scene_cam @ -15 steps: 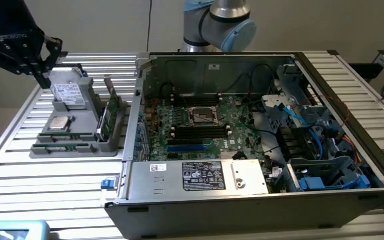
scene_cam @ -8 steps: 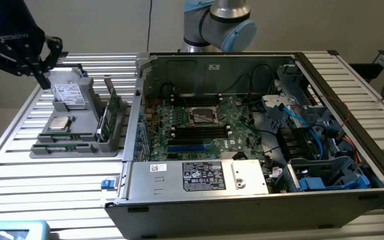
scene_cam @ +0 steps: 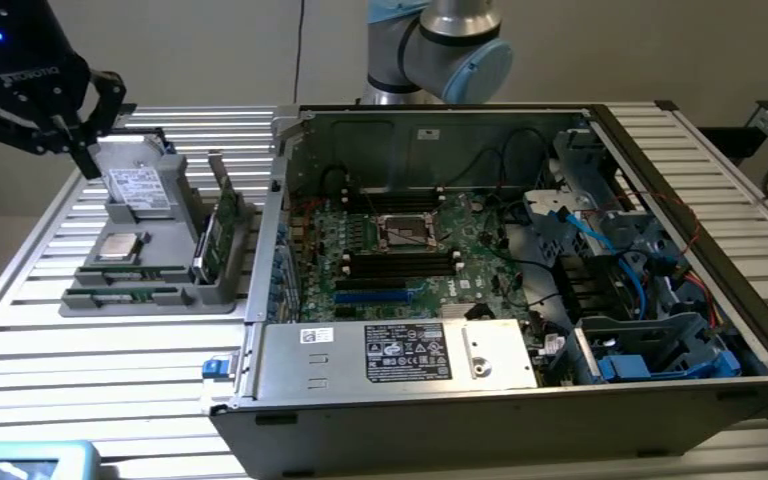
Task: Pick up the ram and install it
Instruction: 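Pick up the ram and move it above insertion slot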
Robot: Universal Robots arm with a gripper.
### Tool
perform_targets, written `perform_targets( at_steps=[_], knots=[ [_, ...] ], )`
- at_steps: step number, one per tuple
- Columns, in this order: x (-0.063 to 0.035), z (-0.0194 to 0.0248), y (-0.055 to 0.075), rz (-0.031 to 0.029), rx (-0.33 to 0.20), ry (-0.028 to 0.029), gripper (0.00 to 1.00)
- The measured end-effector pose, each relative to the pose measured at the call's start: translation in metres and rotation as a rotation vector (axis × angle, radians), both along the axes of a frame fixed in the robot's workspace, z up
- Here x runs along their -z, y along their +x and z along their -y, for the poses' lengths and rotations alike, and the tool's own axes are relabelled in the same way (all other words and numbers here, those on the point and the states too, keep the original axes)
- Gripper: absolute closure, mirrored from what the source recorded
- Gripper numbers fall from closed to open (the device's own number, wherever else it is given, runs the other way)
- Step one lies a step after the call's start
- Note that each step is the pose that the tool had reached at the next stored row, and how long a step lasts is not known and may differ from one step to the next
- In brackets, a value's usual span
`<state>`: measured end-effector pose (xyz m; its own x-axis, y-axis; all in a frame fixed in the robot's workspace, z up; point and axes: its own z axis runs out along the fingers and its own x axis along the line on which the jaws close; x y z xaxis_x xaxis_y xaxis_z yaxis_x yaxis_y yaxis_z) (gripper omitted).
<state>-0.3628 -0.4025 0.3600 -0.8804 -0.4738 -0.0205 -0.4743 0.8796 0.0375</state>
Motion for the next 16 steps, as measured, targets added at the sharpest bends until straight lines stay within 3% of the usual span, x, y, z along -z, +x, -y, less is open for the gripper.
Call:
perform_targets(
  at_steps=[16],
  knots=[
    [0.0012,0.0,0.0,0.0,-0.291,0.0,0.89]
  ],
)
